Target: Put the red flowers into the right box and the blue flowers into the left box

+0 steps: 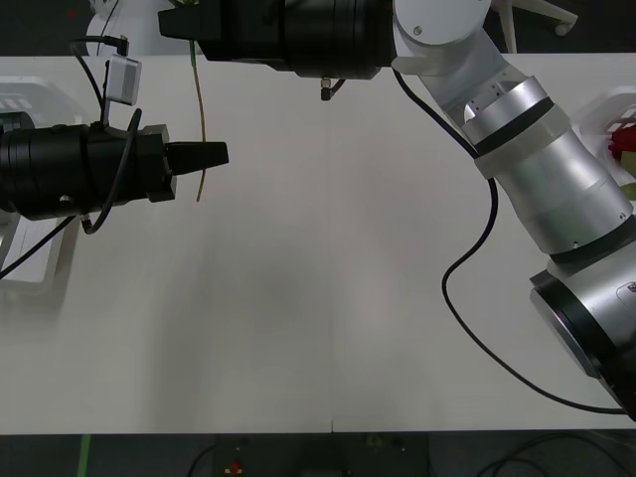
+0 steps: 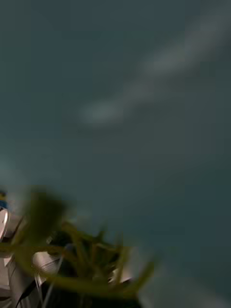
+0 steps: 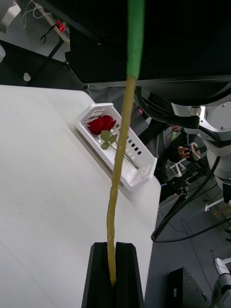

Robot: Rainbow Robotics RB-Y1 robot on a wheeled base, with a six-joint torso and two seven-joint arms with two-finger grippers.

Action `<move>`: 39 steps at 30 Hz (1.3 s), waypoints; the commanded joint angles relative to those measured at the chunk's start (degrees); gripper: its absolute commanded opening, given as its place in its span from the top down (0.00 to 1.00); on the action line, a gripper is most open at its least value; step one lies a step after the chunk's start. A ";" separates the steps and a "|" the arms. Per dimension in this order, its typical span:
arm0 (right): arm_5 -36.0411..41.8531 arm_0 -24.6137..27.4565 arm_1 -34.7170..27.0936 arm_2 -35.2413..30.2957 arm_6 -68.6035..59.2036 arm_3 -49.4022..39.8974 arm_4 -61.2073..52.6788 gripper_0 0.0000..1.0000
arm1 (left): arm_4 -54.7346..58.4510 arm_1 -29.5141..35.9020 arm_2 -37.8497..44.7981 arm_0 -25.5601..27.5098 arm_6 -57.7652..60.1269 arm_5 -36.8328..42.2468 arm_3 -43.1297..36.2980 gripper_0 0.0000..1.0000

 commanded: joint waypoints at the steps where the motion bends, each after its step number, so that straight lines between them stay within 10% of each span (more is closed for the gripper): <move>1: -0.52 -2.69 -2.84 0.09 -0.97 -0.77 -0.84 0.12 | 0.86 0.12 -0.24 0.94 1.65 -0.61 -0.61 1.00; 25: 26.38 4.61 -34.13 0.09 28.38 -7.18 -12.53 0.07 | -30.96 23.23 27.10 11.49 2.70 11.96 -0.78 1.00; 39: 25.85 18.67 -45.12 -2.72 44.73 -17.38 -15.69 0.07 | -54.95 28.15 16.90 7.80 20.28 10.38 2.73 1.00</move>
